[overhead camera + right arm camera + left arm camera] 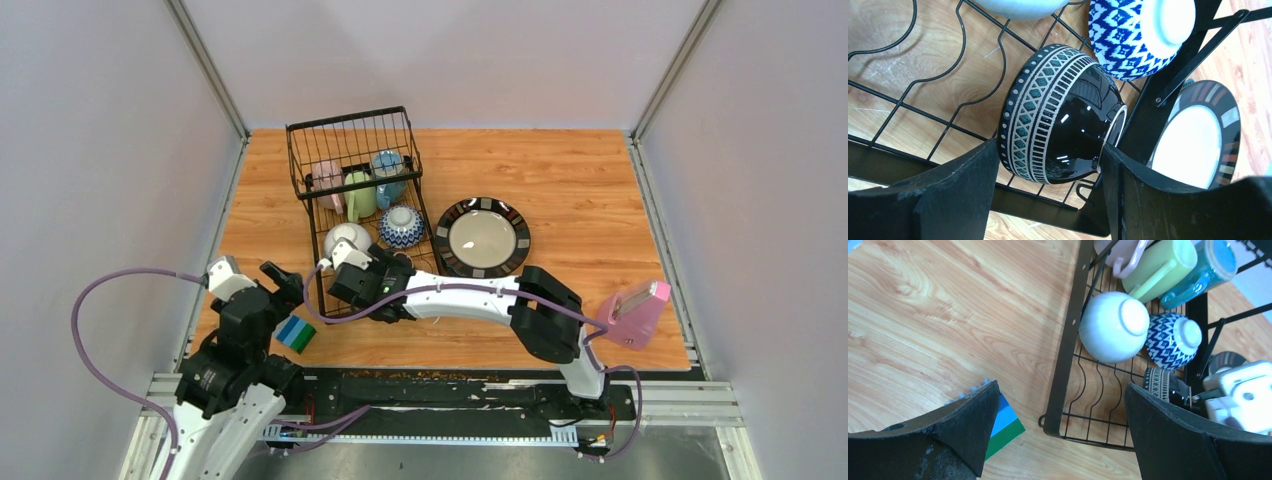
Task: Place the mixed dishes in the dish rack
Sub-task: Turn the bowl upside down on the dish rack.
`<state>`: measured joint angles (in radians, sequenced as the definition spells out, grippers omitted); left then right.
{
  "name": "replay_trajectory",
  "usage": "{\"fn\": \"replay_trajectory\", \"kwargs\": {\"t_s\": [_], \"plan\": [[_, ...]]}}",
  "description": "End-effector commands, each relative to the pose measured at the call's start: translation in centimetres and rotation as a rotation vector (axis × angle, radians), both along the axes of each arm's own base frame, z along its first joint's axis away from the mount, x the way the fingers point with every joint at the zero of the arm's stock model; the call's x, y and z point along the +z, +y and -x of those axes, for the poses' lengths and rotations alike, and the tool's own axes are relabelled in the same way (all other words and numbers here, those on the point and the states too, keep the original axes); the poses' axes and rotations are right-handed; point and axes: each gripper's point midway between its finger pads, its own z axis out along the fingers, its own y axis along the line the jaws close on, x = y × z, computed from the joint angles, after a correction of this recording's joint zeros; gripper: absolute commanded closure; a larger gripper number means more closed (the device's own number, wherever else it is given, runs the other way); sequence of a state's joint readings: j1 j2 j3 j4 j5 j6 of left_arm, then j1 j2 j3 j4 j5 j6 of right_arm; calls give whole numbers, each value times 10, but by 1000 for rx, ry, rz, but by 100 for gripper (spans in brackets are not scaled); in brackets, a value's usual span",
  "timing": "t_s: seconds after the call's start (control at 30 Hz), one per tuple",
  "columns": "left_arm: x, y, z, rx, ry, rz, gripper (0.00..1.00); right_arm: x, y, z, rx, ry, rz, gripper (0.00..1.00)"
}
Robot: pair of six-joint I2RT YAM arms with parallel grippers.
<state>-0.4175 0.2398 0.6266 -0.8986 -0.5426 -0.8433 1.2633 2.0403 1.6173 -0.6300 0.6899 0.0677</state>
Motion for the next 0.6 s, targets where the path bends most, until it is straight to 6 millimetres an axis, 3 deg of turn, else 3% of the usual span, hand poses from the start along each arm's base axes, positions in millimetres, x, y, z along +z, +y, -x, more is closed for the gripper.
{"fn": "replay_trajectory", "kwargs": {"t_s": [0.0, 0.27, 0.57], "plan": [[31, 19, 8, 91, -93, 14, 0, 10, 11, -4, 43, -59, 43, 41], [51, 32, 19, 130, -170, 24, 0, -10, 21, 12, 149, -36, 133, 19], [48, 33, 22, 129, -166, 34, 0, -12, 25, 18, 172, 1, 109, 14]]}}
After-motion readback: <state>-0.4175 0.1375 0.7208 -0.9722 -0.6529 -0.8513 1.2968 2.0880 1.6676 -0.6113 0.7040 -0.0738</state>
